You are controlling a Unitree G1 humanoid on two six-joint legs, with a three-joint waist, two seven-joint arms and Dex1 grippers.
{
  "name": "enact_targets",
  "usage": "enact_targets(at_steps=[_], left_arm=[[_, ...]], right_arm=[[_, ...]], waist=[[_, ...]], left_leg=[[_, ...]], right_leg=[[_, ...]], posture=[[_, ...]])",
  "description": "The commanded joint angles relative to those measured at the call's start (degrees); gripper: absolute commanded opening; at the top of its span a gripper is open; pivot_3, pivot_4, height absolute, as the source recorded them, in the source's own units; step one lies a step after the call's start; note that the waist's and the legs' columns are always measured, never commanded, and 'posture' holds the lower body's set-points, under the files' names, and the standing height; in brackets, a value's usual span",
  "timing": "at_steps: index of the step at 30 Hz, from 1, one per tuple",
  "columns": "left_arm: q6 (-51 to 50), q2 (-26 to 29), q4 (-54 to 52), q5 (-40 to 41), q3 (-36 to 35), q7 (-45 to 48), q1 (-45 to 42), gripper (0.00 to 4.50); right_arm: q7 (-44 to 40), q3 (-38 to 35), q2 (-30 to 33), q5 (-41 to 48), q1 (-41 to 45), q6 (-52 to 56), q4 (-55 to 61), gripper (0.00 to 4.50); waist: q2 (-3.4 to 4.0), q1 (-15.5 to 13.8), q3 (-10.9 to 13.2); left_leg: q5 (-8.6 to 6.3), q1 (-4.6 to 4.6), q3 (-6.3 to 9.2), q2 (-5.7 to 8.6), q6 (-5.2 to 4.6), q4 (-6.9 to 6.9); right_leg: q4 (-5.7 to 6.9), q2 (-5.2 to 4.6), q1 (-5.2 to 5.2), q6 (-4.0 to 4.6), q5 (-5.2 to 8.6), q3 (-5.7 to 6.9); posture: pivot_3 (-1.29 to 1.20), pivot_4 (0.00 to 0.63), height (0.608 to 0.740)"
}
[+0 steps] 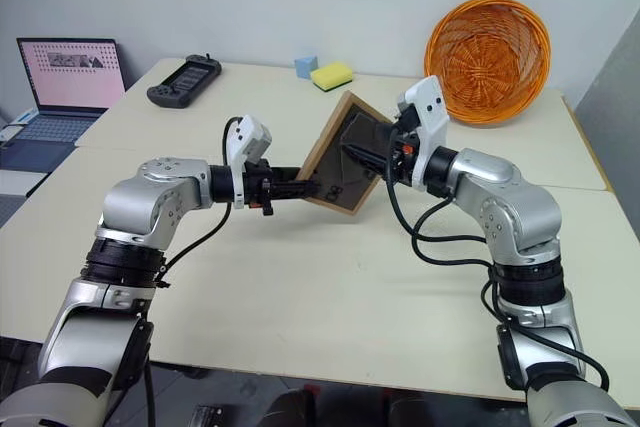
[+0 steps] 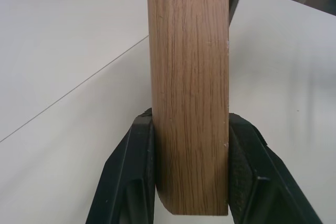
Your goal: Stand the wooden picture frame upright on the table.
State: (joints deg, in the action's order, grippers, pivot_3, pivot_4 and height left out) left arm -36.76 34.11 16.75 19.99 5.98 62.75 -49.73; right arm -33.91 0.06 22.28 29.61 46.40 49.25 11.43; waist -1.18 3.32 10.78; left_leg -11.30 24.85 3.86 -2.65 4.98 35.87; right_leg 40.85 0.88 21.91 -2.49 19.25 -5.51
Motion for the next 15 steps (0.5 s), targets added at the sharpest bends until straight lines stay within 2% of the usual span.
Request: enact_targets(at_steps=[1, 15], left_arm=[[2.98, -0.06, 1.4, -0.96, -0.32, 1.13, -2.68, 1.31], [4.4, -1.15, 8.13, -2.23, -1.56, 1.92, -6.84, 1.31]], right_arm=[[0.3, -1.02, 0.25, 2.18, 0.05, 1.08, 5.06, 3.16], [1.36, -0.92, 2.14, 1.39, -4.2, 2.41, 8.2, 3.16]], waist=[[0.0, -0.01, 0.0], [0.0, 0.07, 0.0]], left_leg=[[0.0, 0.0, 0.0, 0.0, 0.0, 0.0], [0.0, 0.03, -0.02, 0.0, 0.0, -0.01]], right_leg=[[0.0, 0.0, 0.0, 0.0, 0.0, 0.0], [0.01, 0.01, 0.06, 0.0, 0.0, -0.01]], posture=[[0.0, 0.15, 0.74], [0.0, 0.15, 0.74]])
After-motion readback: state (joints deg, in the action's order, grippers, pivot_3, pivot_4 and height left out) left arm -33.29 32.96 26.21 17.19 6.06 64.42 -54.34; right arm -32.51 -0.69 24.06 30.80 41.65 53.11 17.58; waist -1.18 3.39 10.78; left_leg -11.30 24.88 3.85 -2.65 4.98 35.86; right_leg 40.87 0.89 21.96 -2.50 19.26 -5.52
